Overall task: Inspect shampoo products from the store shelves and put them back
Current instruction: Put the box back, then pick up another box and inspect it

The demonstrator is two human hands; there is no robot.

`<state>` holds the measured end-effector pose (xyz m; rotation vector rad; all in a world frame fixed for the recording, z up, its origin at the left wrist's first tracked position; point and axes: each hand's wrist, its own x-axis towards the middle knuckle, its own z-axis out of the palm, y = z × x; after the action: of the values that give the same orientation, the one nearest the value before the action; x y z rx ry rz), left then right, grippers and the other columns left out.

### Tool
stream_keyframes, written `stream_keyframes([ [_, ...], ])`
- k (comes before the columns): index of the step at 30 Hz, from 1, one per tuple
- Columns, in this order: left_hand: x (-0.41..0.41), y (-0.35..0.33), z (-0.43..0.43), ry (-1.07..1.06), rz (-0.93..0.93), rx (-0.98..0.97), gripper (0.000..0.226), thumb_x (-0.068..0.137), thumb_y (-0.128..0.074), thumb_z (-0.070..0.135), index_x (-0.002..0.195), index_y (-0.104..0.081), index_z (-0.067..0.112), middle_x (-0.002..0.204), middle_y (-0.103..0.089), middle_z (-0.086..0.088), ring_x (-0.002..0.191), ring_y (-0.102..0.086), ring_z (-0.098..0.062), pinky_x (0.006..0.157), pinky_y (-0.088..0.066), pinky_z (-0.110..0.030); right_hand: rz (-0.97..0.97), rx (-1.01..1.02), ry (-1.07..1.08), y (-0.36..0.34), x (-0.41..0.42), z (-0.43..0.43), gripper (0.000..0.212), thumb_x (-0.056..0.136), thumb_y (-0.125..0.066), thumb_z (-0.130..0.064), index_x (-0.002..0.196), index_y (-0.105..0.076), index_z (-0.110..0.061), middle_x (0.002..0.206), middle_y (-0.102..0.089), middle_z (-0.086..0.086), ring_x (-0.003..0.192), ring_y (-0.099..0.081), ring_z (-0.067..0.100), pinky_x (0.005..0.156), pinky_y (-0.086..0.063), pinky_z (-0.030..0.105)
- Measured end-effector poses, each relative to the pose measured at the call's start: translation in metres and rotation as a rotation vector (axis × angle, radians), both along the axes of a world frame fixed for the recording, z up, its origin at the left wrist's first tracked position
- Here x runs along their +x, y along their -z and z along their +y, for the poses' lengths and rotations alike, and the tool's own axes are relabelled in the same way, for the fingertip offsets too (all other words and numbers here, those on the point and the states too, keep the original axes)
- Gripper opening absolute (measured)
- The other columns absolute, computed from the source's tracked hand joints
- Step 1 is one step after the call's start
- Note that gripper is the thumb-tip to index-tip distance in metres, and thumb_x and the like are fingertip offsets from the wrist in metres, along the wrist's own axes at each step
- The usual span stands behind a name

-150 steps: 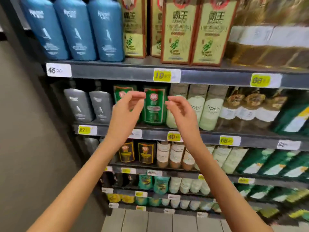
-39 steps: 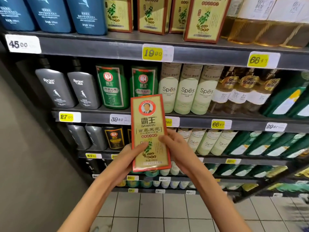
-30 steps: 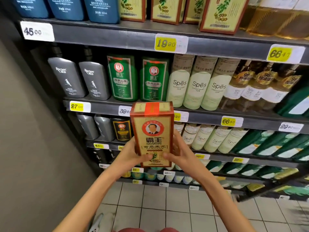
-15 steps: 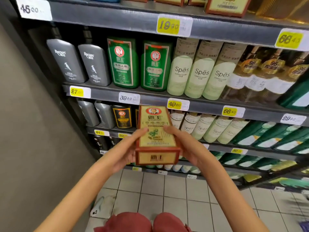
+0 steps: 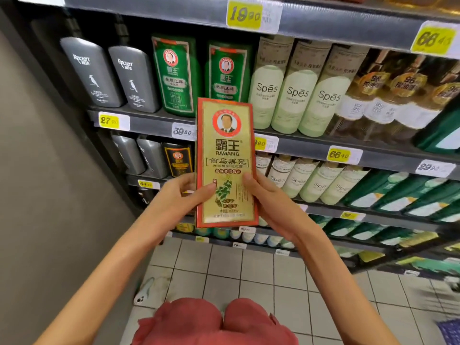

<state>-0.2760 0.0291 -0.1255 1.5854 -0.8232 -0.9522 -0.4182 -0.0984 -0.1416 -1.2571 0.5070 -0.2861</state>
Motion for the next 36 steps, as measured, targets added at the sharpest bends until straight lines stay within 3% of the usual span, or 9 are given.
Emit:
stream_keyframes([
  [3,-0.003,-0.015,0.000,-0.051,-0.066,-0.114,0.030,0.077,-0.066,0.018,0.104,-0.060,0.030,0.096,-0.072,0.011,0.086,-0.068,-0.003,0.064,-0.052,-0.012,-0.015,-0.222,-0.016,-0.010,-0.005,-0.004,0.053,0.087,-0.046,-0.048,0.139,-0.035,-0.040,0.132,-0.057,-0.017,0.119,-0.056,0.005,0.098,-0.049,0.032],
  [8,-0.008,-0.046,-0.008,-0.089,-0.089,-0.286,0.044,0.071,-0.064,0.020,0.115,-0.058,0.021,0.104,-0.071,0.010,0.092,-0.068,-0.006,0.070,-0.053,-0.015,-0.180,-0.366,-0.004,-0.044,-0.001,-0.019,0.057,0.090,-0.049,-0.043,0.143,-0.035,-0.028,0.128,-0.060,-0.017,0.114,-0.059,0.005,0.083,-0.053,0.019],
  [12,0.002,-0.082,-0.032,-0.115,-0.135,-0.415,0.051,0.072,-0.060,0.019,0.122,-0.053,0.013,0.107,-0.070,0.006,0.094,-0.067,-0.005,0.072,-0.052,-0.014,-0.254,-0.402,0.120,-0.083,0.018,-0.038,0.059,0.081,-0.054,-0.041,0.134,-0.043,-0.017,0.125,-0.063,-0.001,0.106,-0.065,0.009,0.080,-0.055,0.022],
  [19,0.050,-0.159,-0.093,-0.059,-0.275,-0.529,0.045,0.072,-0.061,0.027,0.117,-0.055,0.020,0.100,-0.071,0.009,0.089,-0.068,-0.002,0.070,-0.051,-0.011,-0.363,-0.556,0.289,-0.162,0.061,-0.088,0.041,0.081,-0.056,-0.040,0.115,-0.058,-0.018,0.102,-0.073,-0.007,0.089,-0.070,0.005,0.068,-0.053,0.015],
  [24,0.091,-0.201,-0.145,-0.021,-0.263,-0.550,0.024,0.085,-0.060,0.018,0.109,-0.061,0.018,0.100,-0.072,0.006,0.093,-0.068,-0.008,0.081,-0.055,-0.024,-0.295,-0.762,0.470,-0.210,0.095,-0.119,0.041,0.094,-0.052,-0.033,0.126,-0.054,-0.007,0.119,-0.064,0.005,0.106,-0.063,0.015,0.087,-0.051,0.027],
  [28,0.110,-0.209,-0.177,-0.009,-0.179,-0.604,0.035,0.087,-0.058,0.010,0.122,-0.054,0.010,0.106,-0.069,0.001,0.090,-0.068,-0.007,0.070,-0.057,-0.022,-0.244,-0.845,0.587,-0.221,0.114,-0.135,0.053,0.095,-0.050,-0.038,0.138,-0.043,-0.009,0.138,-0.051,0.008,0.126,-0.050,0.021,0.106,-0.040,0.044],
  [31,0.116,-0.210,-0.194,-0.011,-0.208,-0.647,0.039,0.089,-0.054,0.005,0.128,-0.049,0.009,0.116,-0.065,-0.003,0.100,-0.064,-0.010,0.081,-0.055,-0.024,-0.238,-0.922,0.669,-0.222,0.125,-0.143,0.056,0.096,-0.048,-0.037,0.143,-0.037,-0.010,0.143,-0.045,0.005,0.130,-0.043,0.016,0.111,-0.033,0.035],
  [34,0.116,-0.209,-0.207,-0.060,-0.333,-0.641,0.040,0.091,-0.049,-0.001,0.131,-0.045,0.004,0.123,-0.060,-0.010,0.113,-0.058,-0.018,0.096,-0.048,-0.033,-0.201,-0.995,0.757,-0.218,0.135,-0.149,0.052,0.098,-0.047,-0.031,0.144,-0.035,-0.011,0.140,-0.041,-0.001,0.123,-0.038,0.005,0.097,-0.024,0.010],
  [36,0.117,-0.201,-0.214,-0.085,-0.371,-0.630,0.037,0.091,-0.050,-0.002,0.128,-0.047,0.004,0.122,-0.060,-0.008,0.114,-0.058,-0.018,0.096,-0.047,-0.028,-0.200,-0.968,0.766,-0.209,0.140,-0.154,0.052,0.098,-0.047,-0.029,0.145,-0.032,-0.012,0.141,-0.039,-0.002,0.126,-0.037,0.005,0.096,-0.024,0.008],
])
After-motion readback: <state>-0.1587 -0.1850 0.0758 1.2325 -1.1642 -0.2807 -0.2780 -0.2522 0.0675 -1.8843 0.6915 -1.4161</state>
